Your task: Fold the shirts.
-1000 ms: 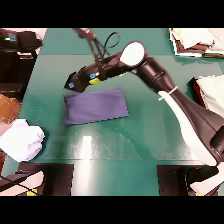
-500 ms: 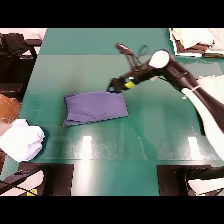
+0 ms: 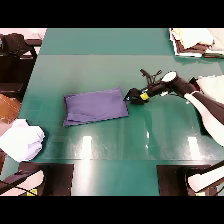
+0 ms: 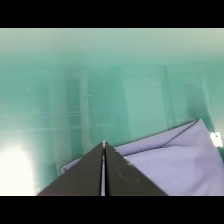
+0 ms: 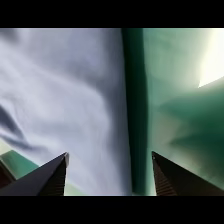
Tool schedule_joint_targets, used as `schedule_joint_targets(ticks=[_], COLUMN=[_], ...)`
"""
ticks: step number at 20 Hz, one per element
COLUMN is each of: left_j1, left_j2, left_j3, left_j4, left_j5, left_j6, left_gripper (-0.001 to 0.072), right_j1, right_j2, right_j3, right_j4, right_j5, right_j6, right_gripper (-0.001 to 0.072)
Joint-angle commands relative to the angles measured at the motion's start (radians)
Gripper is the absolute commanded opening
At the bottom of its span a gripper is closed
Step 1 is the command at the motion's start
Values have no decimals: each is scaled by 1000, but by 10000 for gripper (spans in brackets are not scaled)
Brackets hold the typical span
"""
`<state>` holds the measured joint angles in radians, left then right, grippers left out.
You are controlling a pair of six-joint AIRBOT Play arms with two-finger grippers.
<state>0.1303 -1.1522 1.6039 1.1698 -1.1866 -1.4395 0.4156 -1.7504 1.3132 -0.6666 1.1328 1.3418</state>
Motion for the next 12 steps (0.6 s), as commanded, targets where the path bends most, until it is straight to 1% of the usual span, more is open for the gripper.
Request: schedule_joint_targets(ticks=[1,3,4,5,6,7,8,10,12], left_j1=[0,0,0,0,0,-9,-26,-89,-166], left_j2=[-1,-1,-3,-4,-4,-6,-10,-14,-19], left_j3=[1,-2,-2,-5,-10,-14,-14,-14,-14], left_j4=[-15,-35,-50,-67,-82,-91,-86,-77,-71], left_j5=[-1,1,-1,0,-2,-4,-3,2,10], left_j6=[0,0,1,1,5,8,8,8,15], left_gripper=[23,22,22,22,22,22,22,22,22], right_j1=[63,115,137,154,167,174,174,154,104], right_j2=[-110,-168,-196,-219,-240,-253,-259,-252,-217], right_j3=[76,165,208,247,287,323,355,420,481], right_j4=[73,73,72,71,69,69,67,38,-26], right_j5=[-8,-13,-13,-13,-11,-12,-11,-6,15], right_j6=[0,1,1,1,0,0,0,1,20], right_gripper=[574,572,515,304,113,55,20,20,19])
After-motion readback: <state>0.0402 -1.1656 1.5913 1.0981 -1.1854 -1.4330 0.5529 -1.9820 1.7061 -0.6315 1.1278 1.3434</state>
